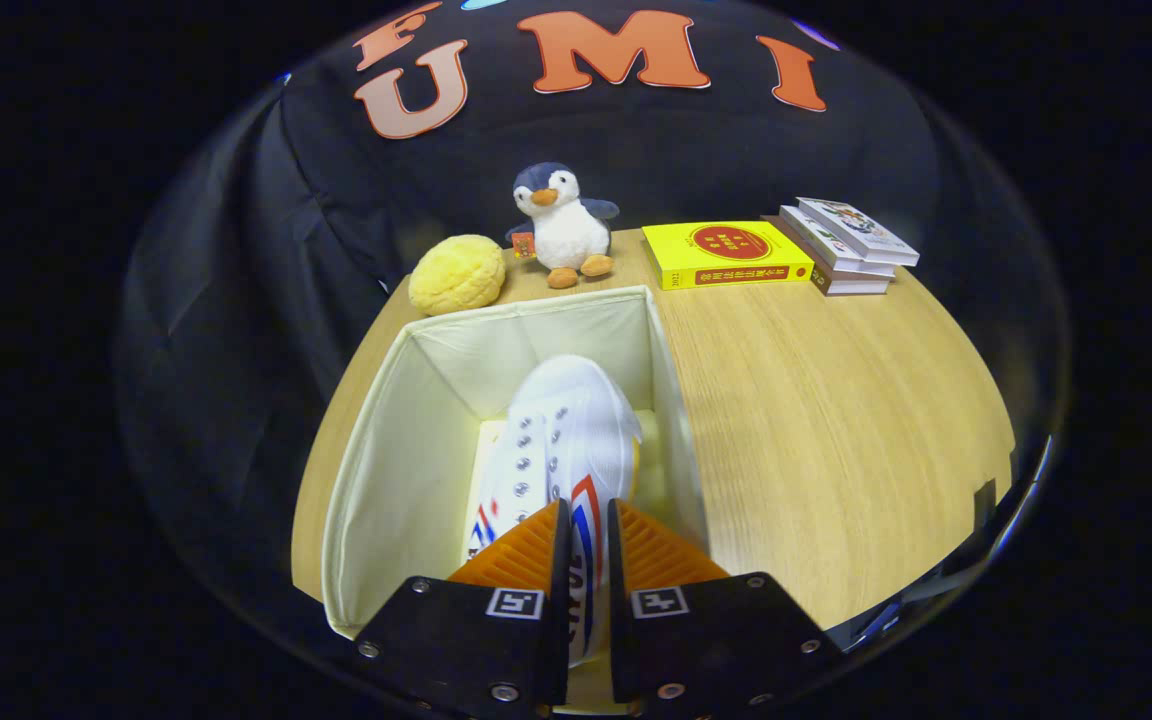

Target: Open the storage box then place both shoes into the box .Put the left shoe in first, then the right shoe, with the right side of both shoes facing outward in a uniform manner.

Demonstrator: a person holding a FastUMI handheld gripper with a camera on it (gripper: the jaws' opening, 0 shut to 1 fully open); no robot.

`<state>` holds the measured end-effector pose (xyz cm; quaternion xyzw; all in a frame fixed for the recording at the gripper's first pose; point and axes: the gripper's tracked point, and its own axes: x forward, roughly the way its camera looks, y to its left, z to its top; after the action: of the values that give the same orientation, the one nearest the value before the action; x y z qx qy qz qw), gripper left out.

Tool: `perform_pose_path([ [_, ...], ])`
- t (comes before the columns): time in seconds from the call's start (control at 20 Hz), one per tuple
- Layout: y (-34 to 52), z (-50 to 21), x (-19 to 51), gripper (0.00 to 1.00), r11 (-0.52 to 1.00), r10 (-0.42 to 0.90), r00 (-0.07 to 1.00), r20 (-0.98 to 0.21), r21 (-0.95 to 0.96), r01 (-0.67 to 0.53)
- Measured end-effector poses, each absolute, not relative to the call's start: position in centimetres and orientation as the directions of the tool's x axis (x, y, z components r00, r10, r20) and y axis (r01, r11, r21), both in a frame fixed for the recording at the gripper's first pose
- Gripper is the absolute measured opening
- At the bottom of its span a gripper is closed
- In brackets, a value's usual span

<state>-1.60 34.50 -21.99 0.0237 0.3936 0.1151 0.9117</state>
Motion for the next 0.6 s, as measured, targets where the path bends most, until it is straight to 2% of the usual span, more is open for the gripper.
perform_pose_path([
  [0.05,34.5,-21.4,-1.3,0.22,0.972,0.229,0.678,-0.698,0.129,-0.195],
  [0.1,34.1,-20.7,-1.0,0.39,0.974,0.219,0.692,-0.688,0.111,-0.198],
  [0.3,32.6,-17.8,-0.9,0.72,0.974,0.220,0.726,-0.651,0.104,-0.202],
  [0.5,29.6,-14.1,-0.6,0.95,0.980,0.199,0.776,-0.599,0.099,-0.175],
  [0.6,27.5,-12.3,-0.5,0.98,0.984,0.180,0.803,-0.568,0.105,-0.146],
])
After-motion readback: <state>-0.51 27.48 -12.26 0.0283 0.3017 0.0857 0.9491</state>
